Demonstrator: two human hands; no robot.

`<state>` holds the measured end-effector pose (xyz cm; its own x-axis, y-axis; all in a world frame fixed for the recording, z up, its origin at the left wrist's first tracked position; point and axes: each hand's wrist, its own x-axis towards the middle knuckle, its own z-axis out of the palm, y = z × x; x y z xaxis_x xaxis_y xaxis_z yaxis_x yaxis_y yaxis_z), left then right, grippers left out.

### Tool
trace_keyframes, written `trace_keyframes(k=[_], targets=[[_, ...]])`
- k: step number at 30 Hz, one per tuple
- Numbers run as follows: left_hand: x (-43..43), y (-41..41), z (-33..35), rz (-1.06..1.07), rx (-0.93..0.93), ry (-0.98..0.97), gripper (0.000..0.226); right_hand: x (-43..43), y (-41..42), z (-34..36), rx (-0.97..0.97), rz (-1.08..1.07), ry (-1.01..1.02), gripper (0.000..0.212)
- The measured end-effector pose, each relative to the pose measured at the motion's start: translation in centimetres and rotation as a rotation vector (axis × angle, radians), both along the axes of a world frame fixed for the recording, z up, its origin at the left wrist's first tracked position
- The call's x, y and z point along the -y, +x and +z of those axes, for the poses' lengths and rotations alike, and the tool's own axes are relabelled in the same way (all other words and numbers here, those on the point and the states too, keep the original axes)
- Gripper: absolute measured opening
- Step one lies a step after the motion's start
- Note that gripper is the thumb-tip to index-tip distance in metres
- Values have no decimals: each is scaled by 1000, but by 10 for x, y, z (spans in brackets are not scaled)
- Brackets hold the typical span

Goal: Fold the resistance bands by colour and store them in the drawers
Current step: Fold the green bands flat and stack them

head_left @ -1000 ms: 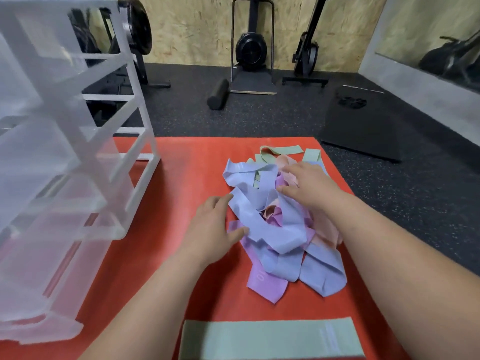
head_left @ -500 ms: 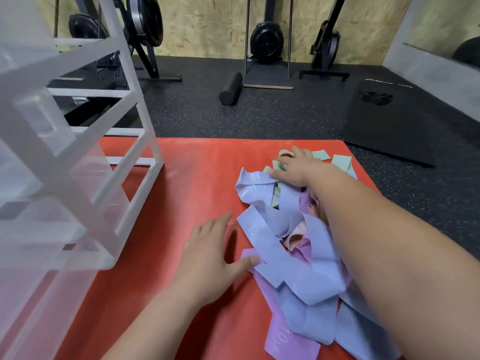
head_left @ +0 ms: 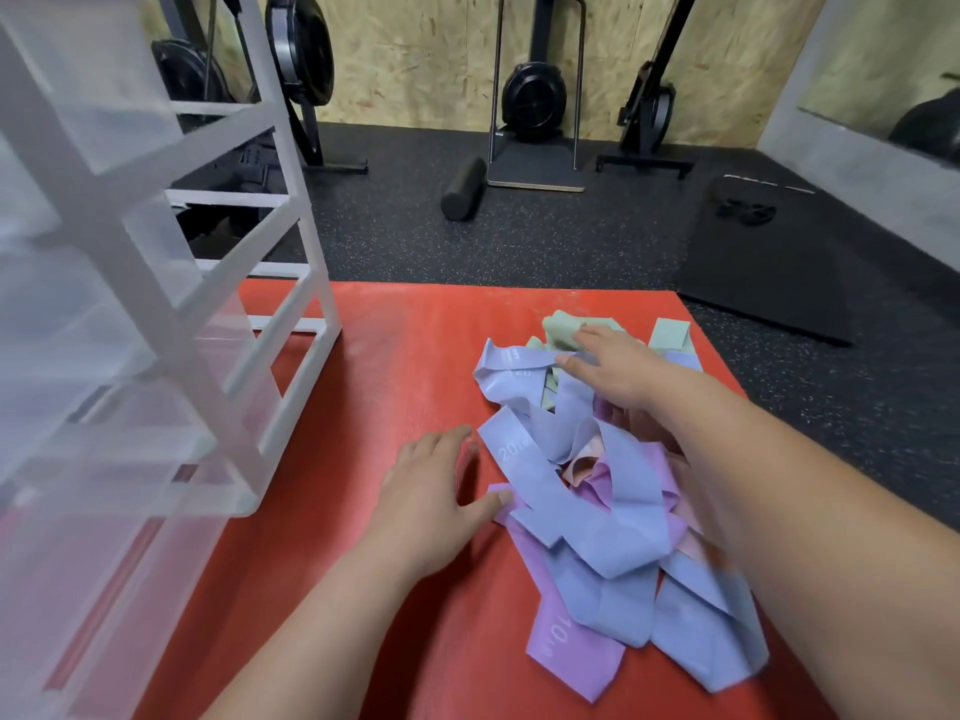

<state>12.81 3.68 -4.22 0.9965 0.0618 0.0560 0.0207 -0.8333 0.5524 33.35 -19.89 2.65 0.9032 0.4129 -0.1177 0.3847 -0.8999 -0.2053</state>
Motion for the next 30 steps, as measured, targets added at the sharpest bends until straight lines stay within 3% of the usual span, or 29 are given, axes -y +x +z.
trace_keyframes(k=[9,17,20,24,28,30], targets=[[17,-32,26,-11,42,-69,72,34,-130,35,47,108,337,43],[54,-98,63,-71,167,-123,61,43,-265,18,143,-63,645,19],[57,-120,62,-112,158,-80,61,49,-297,3,155,-82,625,7],[52,-131,53,-161,69,36,63,59,-310,-5,56,-31,523,10],[46,-132,46,-139,6,124,63,70,-289,-8,234,-180,550,2],[46,-129,45,-140,-4,148,63,72,-277,-10,282,-252,525,12]])
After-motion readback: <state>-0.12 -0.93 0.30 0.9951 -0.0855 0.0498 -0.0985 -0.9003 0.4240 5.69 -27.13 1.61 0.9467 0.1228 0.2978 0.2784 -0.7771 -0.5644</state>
